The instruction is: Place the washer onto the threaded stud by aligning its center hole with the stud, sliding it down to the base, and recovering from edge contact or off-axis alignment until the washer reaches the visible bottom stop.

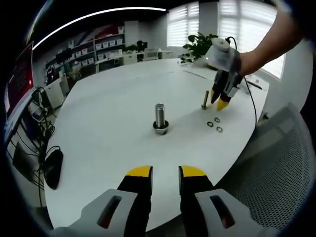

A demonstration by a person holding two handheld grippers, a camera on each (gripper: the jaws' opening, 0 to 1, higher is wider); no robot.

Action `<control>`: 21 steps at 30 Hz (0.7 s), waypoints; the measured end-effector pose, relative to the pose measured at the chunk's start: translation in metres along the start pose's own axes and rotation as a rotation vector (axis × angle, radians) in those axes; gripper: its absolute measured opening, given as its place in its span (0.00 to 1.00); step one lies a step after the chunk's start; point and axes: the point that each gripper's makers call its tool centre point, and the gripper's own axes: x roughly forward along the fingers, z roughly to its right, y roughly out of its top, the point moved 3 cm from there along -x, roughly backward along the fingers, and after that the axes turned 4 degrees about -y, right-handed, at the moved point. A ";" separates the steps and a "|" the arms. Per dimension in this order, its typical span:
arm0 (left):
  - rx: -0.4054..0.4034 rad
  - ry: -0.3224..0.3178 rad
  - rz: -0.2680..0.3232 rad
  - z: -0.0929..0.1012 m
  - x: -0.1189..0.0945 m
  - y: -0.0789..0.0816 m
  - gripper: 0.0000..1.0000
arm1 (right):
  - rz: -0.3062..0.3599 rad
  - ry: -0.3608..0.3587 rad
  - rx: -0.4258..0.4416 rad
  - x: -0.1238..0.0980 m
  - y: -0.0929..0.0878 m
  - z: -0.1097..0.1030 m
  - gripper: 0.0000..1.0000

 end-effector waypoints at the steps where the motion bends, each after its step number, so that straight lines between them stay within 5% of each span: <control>1: 0.001 0.002 0.000 0.000 0.000 0.000 0.19 | 0.001 0.000 -0.002 0.000 -0.001 -0.002 0.27; 21: 0.003 0.012 -0.009 0.001 -0.001 0.000 0.18 | 0.026 0.042 -0.045 -0.003 0.010 -0.046 0.28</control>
